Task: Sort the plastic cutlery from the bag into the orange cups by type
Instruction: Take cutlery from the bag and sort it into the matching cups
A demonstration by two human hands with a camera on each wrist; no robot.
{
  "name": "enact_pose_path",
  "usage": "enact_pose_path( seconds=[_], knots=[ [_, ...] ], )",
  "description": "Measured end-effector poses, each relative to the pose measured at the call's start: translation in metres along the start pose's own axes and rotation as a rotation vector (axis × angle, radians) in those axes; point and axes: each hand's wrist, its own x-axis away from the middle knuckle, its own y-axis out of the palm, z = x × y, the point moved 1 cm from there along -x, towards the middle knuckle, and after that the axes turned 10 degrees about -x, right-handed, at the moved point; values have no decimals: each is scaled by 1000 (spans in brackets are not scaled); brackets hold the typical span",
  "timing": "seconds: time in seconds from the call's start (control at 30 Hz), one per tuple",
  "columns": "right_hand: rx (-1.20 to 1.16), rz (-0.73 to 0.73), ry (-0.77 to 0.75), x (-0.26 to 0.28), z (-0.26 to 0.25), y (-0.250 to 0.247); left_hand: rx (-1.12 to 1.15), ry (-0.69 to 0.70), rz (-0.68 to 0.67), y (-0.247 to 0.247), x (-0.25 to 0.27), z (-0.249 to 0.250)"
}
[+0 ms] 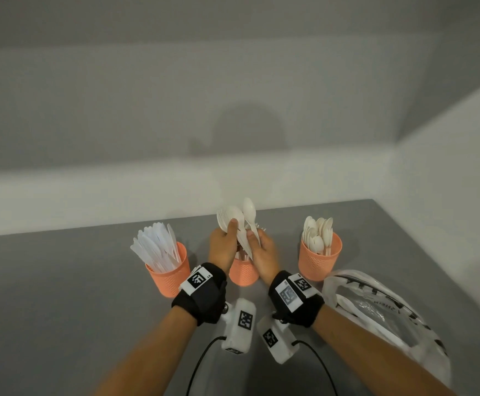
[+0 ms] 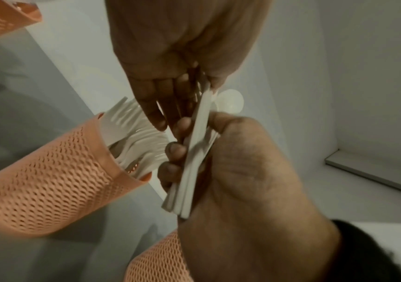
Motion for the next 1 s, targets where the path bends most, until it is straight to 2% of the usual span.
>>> enact_pose_path(
  seconds=[0.07,0.17,0.23,0.3,0.43,0.5,0.6,0.73,0.8,0.9,1.0],
  knots=[
    [94,49,-8,-1,1,-3,15,-27,27,-1,0,2],
    [179,120,-49,0,-4,-10,157,-40,87,-3,-1,6],
    [220,98,-99,2,-9,-14,209,-32,132,-5,-3,8],
    [232,48,-137,5,-12,-14,206,-23,119,-7,-5,11],
    [195,-22,-131,7,-13,-12,110,11,-27,-4,0,19],
    [209,-27,-113,7,-12,-12,119,23,-51,-2,2,20],
    [297,-27,-113,10,-14,-14,83,55,-23,0,5,20],
    [577,-102,-209,15,-23,-17,-115,161,39,5,4,19],
    [632,-121,-253,17,-25,-19,-187,204,79,6,1,17],
    [559,-137,-235,16,-29,-20,-223,215,125,7,-1,18],
    [384,-155,-163,7,-36,-19,-238,236,95,12,1,23]
  ],
)
